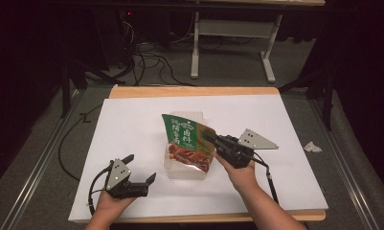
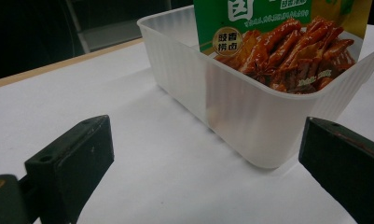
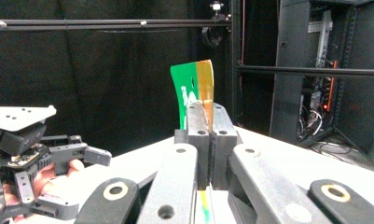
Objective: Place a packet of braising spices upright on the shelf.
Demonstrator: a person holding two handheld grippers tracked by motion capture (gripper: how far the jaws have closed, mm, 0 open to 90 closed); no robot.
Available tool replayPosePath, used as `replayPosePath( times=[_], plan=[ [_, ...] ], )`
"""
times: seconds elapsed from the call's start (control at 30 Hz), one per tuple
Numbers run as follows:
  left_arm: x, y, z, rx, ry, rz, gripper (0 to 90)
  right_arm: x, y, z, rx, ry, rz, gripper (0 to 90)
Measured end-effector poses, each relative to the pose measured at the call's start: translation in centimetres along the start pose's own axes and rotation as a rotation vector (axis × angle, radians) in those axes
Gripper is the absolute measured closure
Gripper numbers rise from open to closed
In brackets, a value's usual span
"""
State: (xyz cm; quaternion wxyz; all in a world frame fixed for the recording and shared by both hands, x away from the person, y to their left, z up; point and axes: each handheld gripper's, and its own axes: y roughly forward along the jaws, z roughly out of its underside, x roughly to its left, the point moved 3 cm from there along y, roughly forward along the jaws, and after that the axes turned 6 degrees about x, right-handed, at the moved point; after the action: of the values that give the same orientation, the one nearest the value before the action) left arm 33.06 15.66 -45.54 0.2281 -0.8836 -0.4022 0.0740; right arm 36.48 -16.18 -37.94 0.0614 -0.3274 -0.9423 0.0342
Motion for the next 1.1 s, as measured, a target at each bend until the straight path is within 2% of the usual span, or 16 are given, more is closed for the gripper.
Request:
replayPosePath(
  times=[0.27, 0.57, 0.7, 0.97, 1.1],
  plan=[
    [0.0, 0.3, 0.2, 0.012, -0.01, -0.001, 3.8, -0.4, -1.0, 0.7, 0.024, -0.004, 0.027, 90.0],
    [0.0, 0.4, 0.4, 0.027, -0.025, -0.005, 3.9, -0.2, -1.1, 0.5, 0.038, -0.02, 0.039, 88.9],
    [0.0, 0.4, 0.4, 0.025, -0.027, -0.011, 3.8, -0.1, -1.3, 0.4, 0.055, -0.024, 0.029, 80.2],
    [0.1, 0.5, 0.3, 0.02, -0.014, -0.01, 3.9, -0.4, -0.9, 0.4, 0.119, -0.033, 0.014, 44.6],
    [0.1, 0.4, 0.3, 0.015, -0.012, -0.009, 3.9, -0.6, -0.6, 0.5, 0.127, -0.016, 0.018, 35.1]
  ],
)
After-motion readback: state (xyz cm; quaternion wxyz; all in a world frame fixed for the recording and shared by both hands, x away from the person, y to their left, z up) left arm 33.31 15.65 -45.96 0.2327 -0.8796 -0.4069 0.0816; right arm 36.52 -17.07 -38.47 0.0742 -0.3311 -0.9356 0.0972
